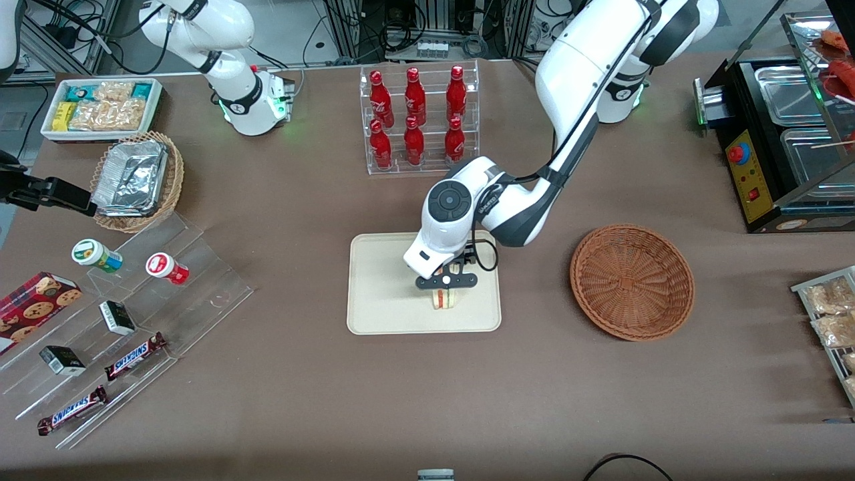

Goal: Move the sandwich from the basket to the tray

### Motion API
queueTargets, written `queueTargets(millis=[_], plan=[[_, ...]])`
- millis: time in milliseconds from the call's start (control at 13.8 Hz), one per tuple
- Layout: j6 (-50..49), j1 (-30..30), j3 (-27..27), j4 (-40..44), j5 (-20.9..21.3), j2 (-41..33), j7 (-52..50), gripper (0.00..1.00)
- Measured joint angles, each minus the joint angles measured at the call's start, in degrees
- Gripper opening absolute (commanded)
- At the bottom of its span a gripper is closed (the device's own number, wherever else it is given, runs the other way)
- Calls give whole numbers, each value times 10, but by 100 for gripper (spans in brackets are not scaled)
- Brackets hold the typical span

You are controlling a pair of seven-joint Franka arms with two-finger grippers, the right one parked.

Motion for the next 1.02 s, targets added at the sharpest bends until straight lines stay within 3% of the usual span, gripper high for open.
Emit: queueTargets(millis=[581,1016], plan=[[-114,61,2,14,0,-70,2,100],[-149,191,5,6,0,-85,70,100]])
